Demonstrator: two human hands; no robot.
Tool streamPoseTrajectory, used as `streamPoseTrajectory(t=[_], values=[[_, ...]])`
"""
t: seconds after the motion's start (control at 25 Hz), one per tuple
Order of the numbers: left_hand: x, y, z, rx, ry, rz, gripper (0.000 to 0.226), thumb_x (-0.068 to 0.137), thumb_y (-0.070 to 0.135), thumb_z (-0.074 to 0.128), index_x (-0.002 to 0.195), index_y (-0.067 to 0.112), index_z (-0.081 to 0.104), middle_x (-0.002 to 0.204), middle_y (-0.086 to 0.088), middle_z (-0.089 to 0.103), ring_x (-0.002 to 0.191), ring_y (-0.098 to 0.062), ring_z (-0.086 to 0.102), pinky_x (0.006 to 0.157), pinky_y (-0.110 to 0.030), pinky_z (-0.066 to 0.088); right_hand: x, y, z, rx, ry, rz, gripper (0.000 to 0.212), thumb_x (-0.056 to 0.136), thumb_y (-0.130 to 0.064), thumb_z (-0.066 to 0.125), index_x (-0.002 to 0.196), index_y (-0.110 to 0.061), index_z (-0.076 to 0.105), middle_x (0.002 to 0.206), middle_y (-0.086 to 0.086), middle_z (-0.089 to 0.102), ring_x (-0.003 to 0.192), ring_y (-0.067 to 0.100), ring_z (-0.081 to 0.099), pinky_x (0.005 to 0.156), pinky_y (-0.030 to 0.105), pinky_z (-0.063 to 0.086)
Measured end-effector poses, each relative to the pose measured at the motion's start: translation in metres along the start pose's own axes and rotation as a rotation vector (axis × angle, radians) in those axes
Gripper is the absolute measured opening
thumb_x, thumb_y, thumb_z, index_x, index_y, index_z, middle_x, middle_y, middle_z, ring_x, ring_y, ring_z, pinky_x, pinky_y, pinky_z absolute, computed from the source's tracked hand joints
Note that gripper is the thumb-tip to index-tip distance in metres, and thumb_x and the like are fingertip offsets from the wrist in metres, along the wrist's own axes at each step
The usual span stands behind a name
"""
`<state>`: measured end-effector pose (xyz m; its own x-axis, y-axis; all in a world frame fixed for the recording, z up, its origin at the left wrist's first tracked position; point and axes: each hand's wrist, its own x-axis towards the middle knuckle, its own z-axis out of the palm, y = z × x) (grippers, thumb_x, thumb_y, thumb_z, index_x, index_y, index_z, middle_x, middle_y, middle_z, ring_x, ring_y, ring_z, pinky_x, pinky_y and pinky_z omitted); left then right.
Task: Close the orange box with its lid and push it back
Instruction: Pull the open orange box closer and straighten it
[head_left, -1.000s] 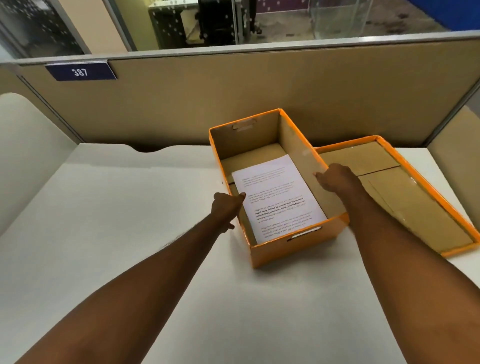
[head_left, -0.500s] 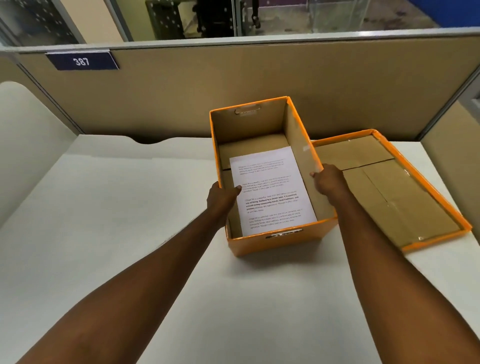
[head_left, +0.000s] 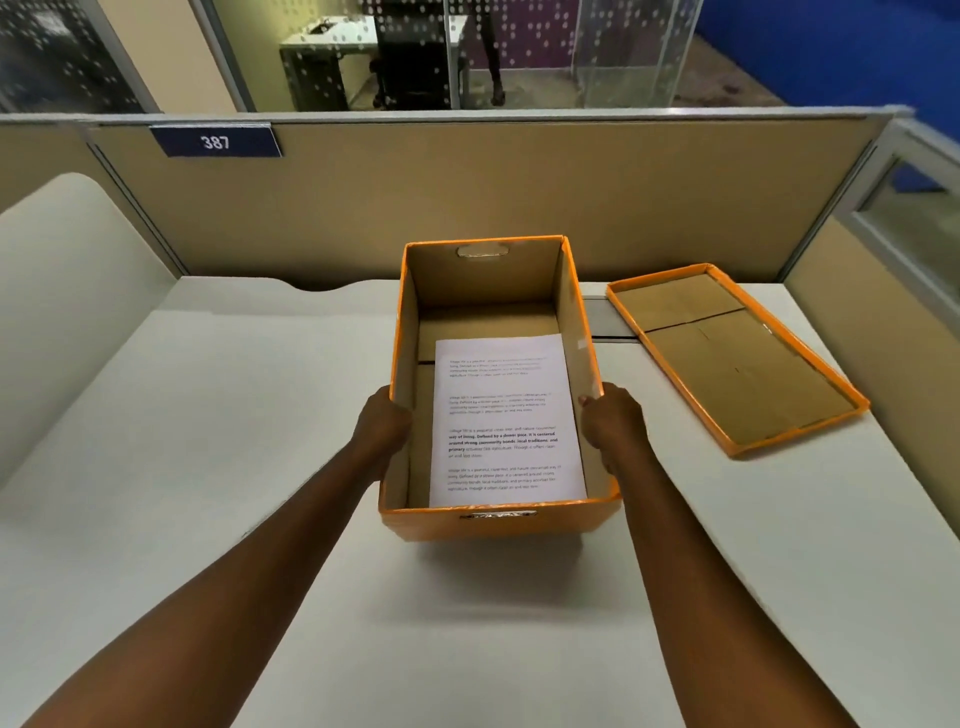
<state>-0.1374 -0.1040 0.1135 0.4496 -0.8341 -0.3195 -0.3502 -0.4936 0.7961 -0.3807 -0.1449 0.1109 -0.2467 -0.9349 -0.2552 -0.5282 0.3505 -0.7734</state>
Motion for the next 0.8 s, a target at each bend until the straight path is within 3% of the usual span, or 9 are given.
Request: streamPoseTrajectory(t=[0.16,0.32,0.6,0.72,0.8], values=[[-0.016,-0.037,-0.042,0.062,-0.057,0.021,0.026,0.095,0.007,0.047,0.119,0.003,0.054,0.077,-0.002,0.056,0.063,-0.016,0.055,0.051,-0.023,0.043,-0.061,0.005,0.031,0.032,-0.019,0.061,0.030,0.092,-0.014,0.048,0.121,-0.004,0.053,0.124,0.017,0.059,0.109,0.034,0.057,0.075,0.031,0.042],[-0.023,-0.069,-0.079,0.086,-0.055,0.036,0.027,0.095,0.008,0.046,0.120,0.003,0.054,0.090,-0.009,0.061,0.064,-0.017,0.056,0.051,-0.024,0.043,-0.107,0.006,0.064,0.055,-0.019,0.099,0.030,0.093,-0.013,0.047,0.121,-0.006,0.052,0.124,0.014,0.060,0.107,0.031,0.059,0.072,0.029,0.043],[-0.030,-0.117,-0.112,0.108,-0.085,0.041,0.028,0.094,0.006,0.044,0.120,0.002,0.055,0.094,-0.010,0.062,0.067,-0.018,0.058,0.052,-0.025,0.044,-0.156,0.009,0.102,0.021,0.048,0.141,0.030,0.092,-0.012,0.047,0.121,-0.007,0.054,0.123,0.013,0.060,0.100,0.027,0.058,0.067,0.027,0.040],[-0.034,-0.129,-0.119,0.105,-0.120,0.026,0.034,0.095,0.005,0.043,0.128,0.003,0.051,0.118,-0.018,0.063,0.093,-0.032,0.065,0.071,-0.037,0.056,-0.171,0.012,0.112,-0.019,0.074,0.154,0.030,0.092,-0.013,0.047,0.121,-0.006,0.053,0.123,0.015,0.060,0.103,0.031,0.058,0.071,0.029,0.043],[-0.035,-0.134,-0.121,0.104,-0.142,0.005,0.042,0.094,0.003,0.043,0.136,0.004,0.044,0.131,-0.021,0.057,0.112,-0.039,0.060,0.089,-0.047,0.054,-0.177,0.013,0.115,-0.042,0.085,0.156,0.030,0.092,-0.013,0.047,0.120,-0.006,0.053,0.121,0.016,0.061,0.104,0.033,0.059,0.072,0.031,0.044]])
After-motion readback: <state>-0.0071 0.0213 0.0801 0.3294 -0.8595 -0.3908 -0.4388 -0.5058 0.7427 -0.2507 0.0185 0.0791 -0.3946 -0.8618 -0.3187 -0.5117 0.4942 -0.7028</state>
